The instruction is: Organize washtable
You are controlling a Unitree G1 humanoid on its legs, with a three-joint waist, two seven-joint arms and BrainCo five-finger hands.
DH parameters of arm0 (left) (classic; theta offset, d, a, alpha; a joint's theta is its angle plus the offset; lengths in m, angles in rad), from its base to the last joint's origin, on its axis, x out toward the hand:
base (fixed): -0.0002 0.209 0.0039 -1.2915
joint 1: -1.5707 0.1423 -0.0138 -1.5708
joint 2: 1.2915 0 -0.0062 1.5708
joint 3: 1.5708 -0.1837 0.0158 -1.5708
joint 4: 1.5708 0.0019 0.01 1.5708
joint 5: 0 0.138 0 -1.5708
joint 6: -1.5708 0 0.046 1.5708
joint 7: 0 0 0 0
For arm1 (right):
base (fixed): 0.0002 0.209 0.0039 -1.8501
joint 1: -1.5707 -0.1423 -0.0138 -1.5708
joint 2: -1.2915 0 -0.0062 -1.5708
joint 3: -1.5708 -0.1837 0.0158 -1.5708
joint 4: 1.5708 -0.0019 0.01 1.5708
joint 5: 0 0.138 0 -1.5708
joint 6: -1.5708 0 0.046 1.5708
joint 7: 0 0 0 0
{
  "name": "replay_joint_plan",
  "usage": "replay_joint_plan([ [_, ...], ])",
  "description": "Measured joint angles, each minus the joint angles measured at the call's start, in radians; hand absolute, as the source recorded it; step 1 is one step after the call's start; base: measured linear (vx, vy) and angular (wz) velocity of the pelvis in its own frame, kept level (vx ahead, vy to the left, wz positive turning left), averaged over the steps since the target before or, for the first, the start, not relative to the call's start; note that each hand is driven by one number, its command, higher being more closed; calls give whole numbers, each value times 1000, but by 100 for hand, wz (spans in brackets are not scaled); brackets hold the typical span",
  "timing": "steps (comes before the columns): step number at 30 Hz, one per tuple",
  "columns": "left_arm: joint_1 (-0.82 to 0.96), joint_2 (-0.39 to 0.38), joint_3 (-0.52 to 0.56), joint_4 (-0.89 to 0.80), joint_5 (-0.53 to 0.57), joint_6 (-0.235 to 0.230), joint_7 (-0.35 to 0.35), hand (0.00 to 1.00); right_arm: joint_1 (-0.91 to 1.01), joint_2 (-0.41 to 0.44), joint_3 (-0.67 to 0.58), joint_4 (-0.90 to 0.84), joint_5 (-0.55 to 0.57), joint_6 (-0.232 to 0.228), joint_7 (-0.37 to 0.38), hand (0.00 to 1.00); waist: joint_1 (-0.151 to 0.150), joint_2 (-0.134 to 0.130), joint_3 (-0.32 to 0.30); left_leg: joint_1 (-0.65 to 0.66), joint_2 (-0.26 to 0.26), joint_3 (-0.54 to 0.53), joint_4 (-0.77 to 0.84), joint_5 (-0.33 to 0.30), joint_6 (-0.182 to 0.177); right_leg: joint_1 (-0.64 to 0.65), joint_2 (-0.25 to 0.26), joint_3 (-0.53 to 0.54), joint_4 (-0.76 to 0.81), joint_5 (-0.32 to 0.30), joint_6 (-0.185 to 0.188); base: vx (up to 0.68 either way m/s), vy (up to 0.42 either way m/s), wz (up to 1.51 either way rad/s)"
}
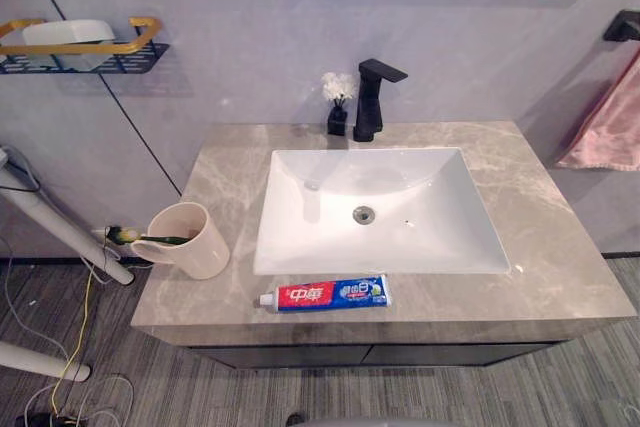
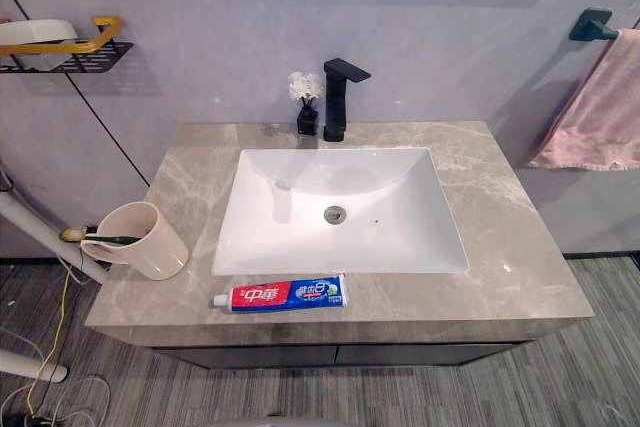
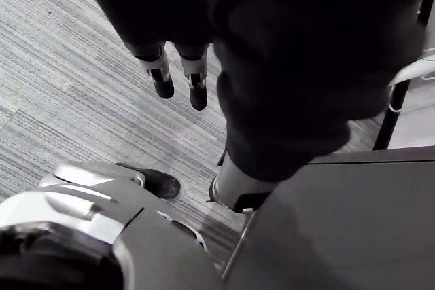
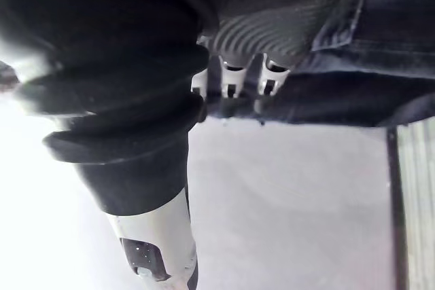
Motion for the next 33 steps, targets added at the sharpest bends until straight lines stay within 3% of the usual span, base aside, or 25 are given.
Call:
replay_joint_plan([
  [6, 19, 6, 1, -1, 2, 13, -2, 0, -24, -144, -76, -77, -60, 12, -25, 0, -9, -10, -8, -4, 2, -17, 0, 0, 1, -14, 1, 2, 34, 16, 8, 23, 3, 8],
  [10, 41, 19, 0, 0, 1, 14, -2, 0, -74, -203, -45, -77, -31, -6, -39, 0, -18, -41, -32, -8, 1, -22, 1, 1, 4, -14, 1, 1, 34, 23, 1, 16, 0, 1],
  [13, 43, 16, -7, 3, 2, 15, -1, 0, -116, -270, 184, -60, -9, -14, -28, 0, -18, -38, -36, -14, -1, -18, 0, 0, 9, -13, -1, 1, 32, 37, 9, -25, -12, -7],
  [15, 39, 7, -20, -4, 3, 14, -2, 0, -207, -335, 426, -41, -19, -8, 50, 0, -1, -21, -37, -14, 0, -19, 0, 8, 20, -26, 1, -1, 29, 51, -6, 0, 0, 0],
  [16, 33, 3, -23, -14, 3, 14, -2, 0, -228, -336, 482, -49, -27, -8, 80, 0, 9, -12, -36, -15, 0, -21, 0, 13, 22, -27, 1, -3, 29, 53, -7, -41, 0, 9],
  [18, 30, -5, -38, -35, 3, 14, -3, 0, -232, -318, 531, -140, -29, 7, 117, 0, 35, -8, -33, -32, 2, -49, 0, 22, 26, -26, -2, -23, 26, 53, -6, -33, -47, 41],
  [19, 38, -15, -39, -47, 2, 16, -4, 0, -244, -318, 554, -226, -22, 8, 143, 0, 45, 7, -33, -36, 0, -66, 0, 30, 29, -22, -3, -28, 27, 54, -7, -14, -53, 45],
  [21, 71, -25, -39, -61, 0, 16, -15, 0, -299, -338, 694, -338, 27, -36, 193, 0, 45, 18, -32, -32, 4, -66, 0, 33, 28, -15, 1, -27, 19, 55, -7, -3, -37, 7],
  [26, 67, -23, -57, -67, 2, 13, -20, 0, -359, -344, 948, -501, 35, -49, 324, 0, 66, 17, -32, -37, 9, -80, -2, 46, 19, 1, 6, -45, -10, 57, -2, -23, -59, 5],
  [33, 59, -19, -83, -80, 5, 12, -22, 0, -365, -312, 1083, -602, 115, -40, 456, 0, 85, 21, -30, -66, 8, -108, -6, 68, 17, -2, 8, -79, -25, 57, -2, -44, -30, 12],
])
